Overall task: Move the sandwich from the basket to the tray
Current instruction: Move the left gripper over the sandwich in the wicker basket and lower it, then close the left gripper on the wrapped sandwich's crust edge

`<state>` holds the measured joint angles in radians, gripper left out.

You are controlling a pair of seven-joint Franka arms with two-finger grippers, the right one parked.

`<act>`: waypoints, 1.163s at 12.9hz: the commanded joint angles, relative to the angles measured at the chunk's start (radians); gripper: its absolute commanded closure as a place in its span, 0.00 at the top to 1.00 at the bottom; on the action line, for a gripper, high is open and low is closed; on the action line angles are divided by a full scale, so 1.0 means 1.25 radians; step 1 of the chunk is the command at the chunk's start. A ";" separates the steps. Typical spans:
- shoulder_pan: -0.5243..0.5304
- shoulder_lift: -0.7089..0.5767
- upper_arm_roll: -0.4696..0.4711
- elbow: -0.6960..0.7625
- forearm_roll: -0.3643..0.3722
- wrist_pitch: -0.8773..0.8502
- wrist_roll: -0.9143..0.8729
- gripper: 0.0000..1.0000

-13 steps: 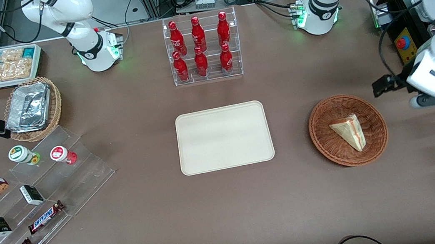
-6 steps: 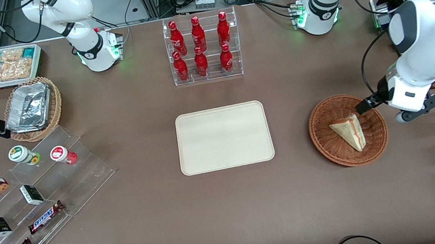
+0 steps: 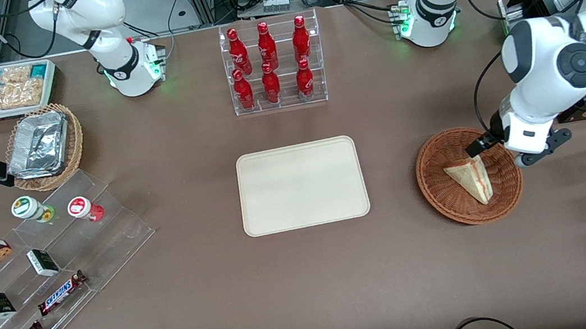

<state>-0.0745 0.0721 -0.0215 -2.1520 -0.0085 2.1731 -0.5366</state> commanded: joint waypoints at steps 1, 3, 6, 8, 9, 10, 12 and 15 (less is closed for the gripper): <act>-0.005 0.008 0.006 -0.035 0.015 0.047 -0.037 1.00; -0.005 0.034 0.006 -0.039 0.015 0.089 -0.059 1.00; -0.005 0.075 0.006 -0.039 0.015 0.135 -0.074 1.00; -0.005 0.100 0.007 -0.039 0.015 0.171 -0.076 1.00; -0.004 0.110 0.007 -0.041 0.015 0.178 -0.078 1.00; -0.004 0.114 0.007 -0.041 0.015 0.182 -0.078 1.00; -0.003 0.120 0.007 -0.042 0.015 0.182 -0.078 1.00; -0.002 0.143 0.007 -0.041 0.015 0.209 -0.086 1.00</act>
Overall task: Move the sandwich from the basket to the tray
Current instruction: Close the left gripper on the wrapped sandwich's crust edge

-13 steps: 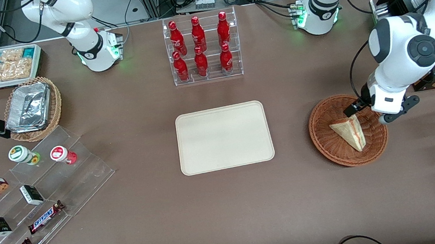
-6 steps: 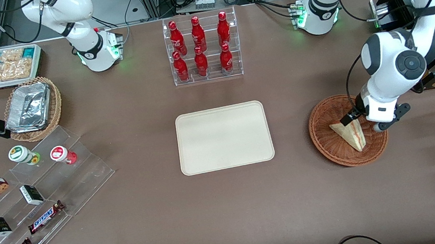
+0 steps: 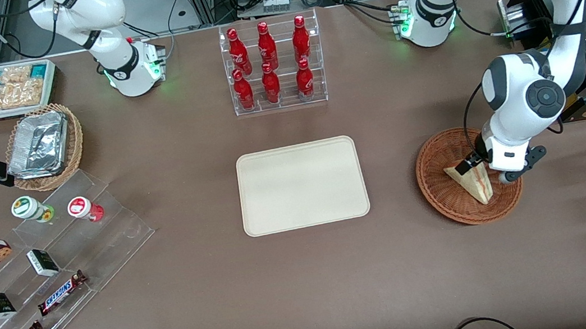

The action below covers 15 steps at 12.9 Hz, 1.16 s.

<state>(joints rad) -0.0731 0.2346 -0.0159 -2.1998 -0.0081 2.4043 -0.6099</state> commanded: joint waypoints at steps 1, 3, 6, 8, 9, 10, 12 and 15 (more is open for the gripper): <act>-0.003 0.018 0.003 -0.002 0.015 0.031 -0.029 1.00; -0.003 0.020 0.004 -0.002 0.014 0.038 -0.036 0.91; -0.003 0.023 0.010 0.005 0.019 0.039 -0.072 0.10; -0.003 0.023 0.010 0.005 0.053 0.038 -0.073 0.00; -0.003 0.023 0.010 0.006 0.059 0.034 -0.072 0.00; -0.004 0.020 0.009 0.011 0.060 0.029 -0.068 0.00; -0.009 0.010 0.009 0.046 0.064 -0.021 -0.064 0.00; -0.036 0.011 0.002 0.168 0.132 -0.196 -0.067 0.00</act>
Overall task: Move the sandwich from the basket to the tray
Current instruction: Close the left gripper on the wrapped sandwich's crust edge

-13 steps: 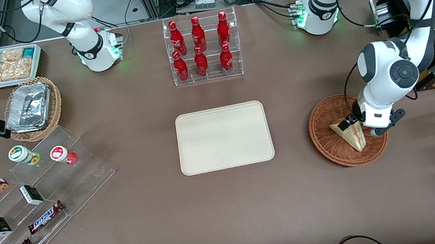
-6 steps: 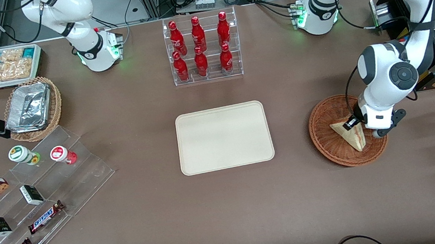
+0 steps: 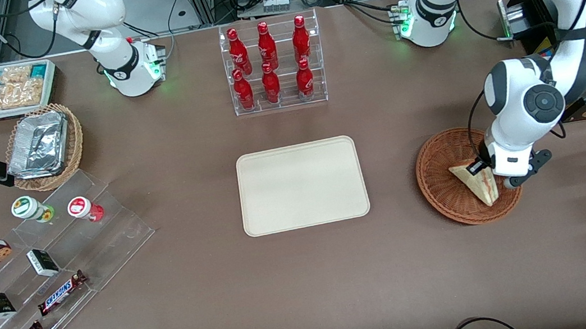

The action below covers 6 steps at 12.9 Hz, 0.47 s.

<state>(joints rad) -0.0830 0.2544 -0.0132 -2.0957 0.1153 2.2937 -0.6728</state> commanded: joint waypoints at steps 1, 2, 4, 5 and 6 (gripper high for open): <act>-0.048 -0.004 0.000 0.135 0.033 -0.165 -0.012 0.00; -0.065 -0.005 -0.002 0.179 0.033 -0.218 -0.009 0.00; -0.116 -0.007 -0.002 0.253 0.033 -0.297 0.004 0.00; -0.131 -0.007 -0.002 0.289 0.032 -0.331 0.013 0.00; -0.151 -0.007 -0.007 0.332 0.023 -0.366 0.020 0.00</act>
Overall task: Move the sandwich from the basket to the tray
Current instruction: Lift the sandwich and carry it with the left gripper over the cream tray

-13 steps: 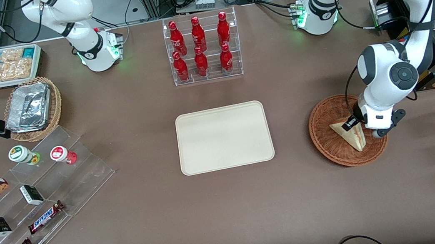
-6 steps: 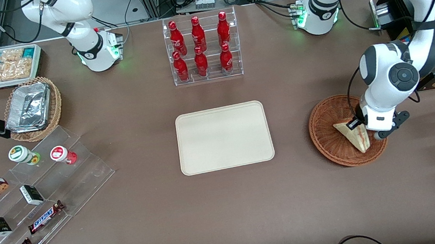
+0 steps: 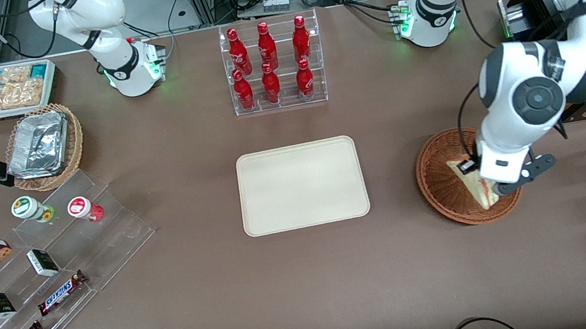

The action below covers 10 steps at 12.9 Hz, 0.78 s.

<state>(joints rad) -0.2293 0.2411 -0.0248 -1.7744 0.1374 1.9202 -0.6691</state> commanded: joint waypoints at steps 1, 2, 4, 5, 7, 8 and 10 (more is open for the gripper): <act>-0.054 0.006 -0.005 0.117 0.003 -0.104 0.019 0.00; -0.070 0.011 -0.016 0.154 -0.016 -0.133 0.016 0.00; -0.108 0.016 -0.026 0.195 -0.055 -0.145 0.009 0.00; -0.139 0.016 -0.029 0.201 -0.057 -0.145 0.008 0.00; -0.184 0.039 -0.030 0.219 -0.083 -0.142 0.008 0.00; -0.210 0.066 -0.029 0.247 -0.108 -0.141 0.006 0.00; -0.253 0.117 -0.030 0.301 -0.136 -0.140 0.005 0.00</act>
<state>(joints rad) -0.4972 0.2997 -0.0744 -1.5071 -0.0027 1.7671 -0.6647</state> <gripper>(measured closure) 0.855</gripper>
